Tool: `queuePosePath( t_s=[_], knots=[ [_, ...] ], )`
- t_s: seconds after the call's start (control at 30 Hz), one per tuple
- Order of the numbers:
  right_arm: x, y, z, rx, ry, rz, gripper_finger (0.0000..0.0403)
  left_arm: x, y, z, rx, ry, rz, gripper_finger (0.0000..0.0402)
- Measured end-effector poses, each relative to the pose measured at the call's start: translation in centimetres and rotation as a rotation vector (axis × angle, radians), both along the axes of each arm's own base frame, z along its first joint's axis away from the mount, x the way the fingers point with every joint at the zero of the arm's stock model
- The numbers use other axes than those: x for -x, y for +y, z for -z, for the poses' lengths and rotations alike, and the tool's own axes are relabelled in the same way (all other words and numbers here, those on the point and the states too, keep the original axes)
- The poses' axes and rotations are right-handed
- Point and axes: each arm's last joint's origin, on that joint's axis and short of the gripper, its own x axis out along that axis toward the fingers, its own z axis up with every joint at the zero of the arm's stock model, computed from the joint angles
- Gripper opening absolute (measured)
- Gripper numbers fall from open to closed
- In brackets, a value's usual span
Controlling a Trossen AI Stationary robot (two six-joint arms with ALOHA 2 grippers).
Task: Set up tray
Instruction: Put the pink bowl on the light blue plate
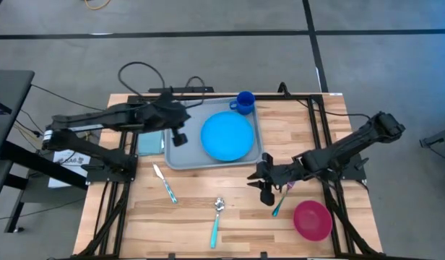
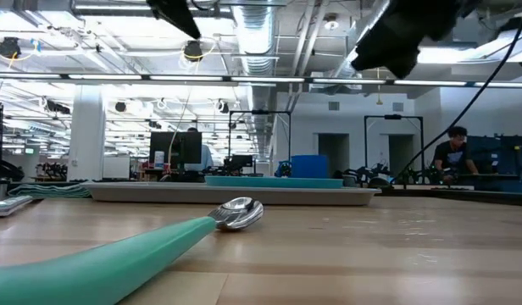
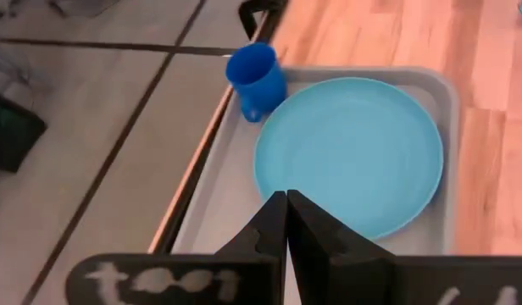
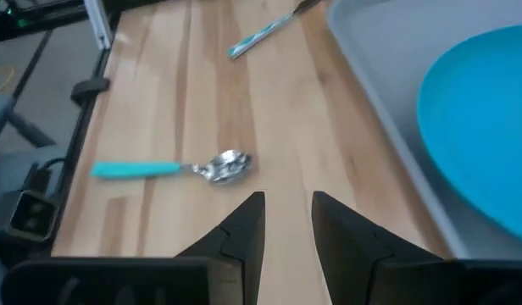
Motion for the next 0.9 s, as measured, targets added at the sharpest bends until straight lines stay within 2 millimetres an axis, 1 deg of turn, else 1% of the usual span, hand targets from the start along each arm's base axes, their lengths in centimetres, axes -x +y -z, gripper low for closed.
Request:
queuePosePath(
  t_s=[0.13,0.23,0.3,0.5,0.63,0.73,0.9],
  knots=[
    [0.5,0.8,-0.5,-0.026,0.060,-0.007,0.0093,2.0,-0.8,-0.4,0.048,0.005,-0.015,0.0000],
    [0.9,1.5,-0.3,-0.057,0.082,0.000,0.0093,2.9,-1.1,-0.7,0.049,0.014,-0.005,0.0000],
    [1.1,1.8,-0.3,-0.102,0.087,0.024,0.0093,3.2,-1.1,-0.7,0.045,0.021,0.000,0.0000],
    [1.3,2.4,-0.2,-0.215,0.112,0.083,0.0093,3.3,-1.1,-0.8,0.051,0.009,-0.006,0.0000],
    [1.2,2.2,-0.2,-0.304,0.122,0.176,0.0093,3.3,-1.1,-0.8,0.045,0.012,-0.001,0.0000],
    [0.9,1.5,-0.2,-0.371,0.125,0.258,0.0093,3.3,-1.1,-0.9,0.049,0.005,-0.005,0.0000],
    [0.2,0.3,-0.3,-0.319,0.098,0.261,0.0093,3.3,-1.1,-0.9,0.061,-0.004,-0.016,0.0000]
  ],
)
